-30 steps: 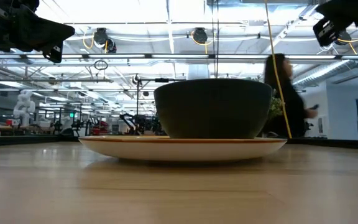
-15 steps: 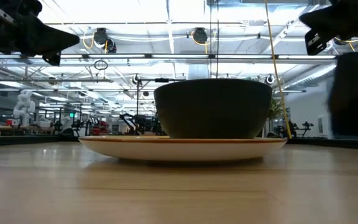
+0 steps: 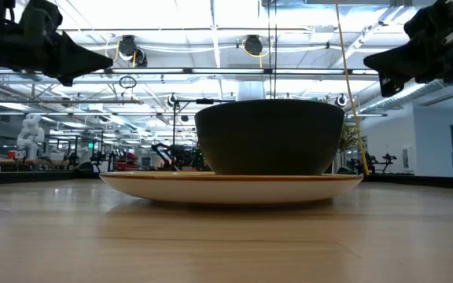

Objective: Set table place
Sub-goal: Return to Home Position

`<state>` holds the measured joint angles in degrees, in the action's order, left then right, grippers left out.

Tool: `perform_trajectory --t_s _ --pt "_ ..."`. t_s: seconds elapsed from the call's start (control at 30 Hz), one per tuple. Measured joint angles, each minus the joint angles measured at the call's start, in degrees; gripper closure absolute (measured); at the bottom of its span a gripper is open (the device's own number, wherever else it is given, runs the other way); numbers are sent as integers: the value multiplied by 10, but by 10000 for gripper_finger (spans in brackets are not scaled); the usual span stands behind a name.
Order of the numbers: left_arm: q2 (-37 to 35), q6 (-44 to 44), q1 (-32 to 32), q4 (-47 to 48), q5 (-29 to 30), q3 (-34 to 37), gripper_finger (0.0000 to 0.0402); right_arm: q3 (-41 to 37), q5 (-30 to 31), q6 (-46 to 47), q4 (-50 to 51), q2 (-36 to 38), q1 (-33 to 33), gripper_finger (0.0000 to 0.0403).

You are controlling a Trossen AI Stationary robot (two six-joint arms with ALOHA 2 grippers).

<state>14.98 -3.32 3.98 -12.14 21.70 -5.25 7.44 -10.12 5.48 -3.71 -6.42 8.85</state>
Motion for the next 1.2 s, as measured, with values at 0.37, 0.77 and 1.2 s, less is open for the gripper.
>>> perform_trajectory --t_s 0.37,0.77,1.2 --pt "0 28 -111 1 -123 0 394 -16 -65 7 -21 0 28 403" --pt "-2 54 -113 30 -229 0 394 -16 -126 12 22 17 27 403" --pt "-2 37 -73 -17 -278 0 394 -16 -81 0 12 23 26 403"
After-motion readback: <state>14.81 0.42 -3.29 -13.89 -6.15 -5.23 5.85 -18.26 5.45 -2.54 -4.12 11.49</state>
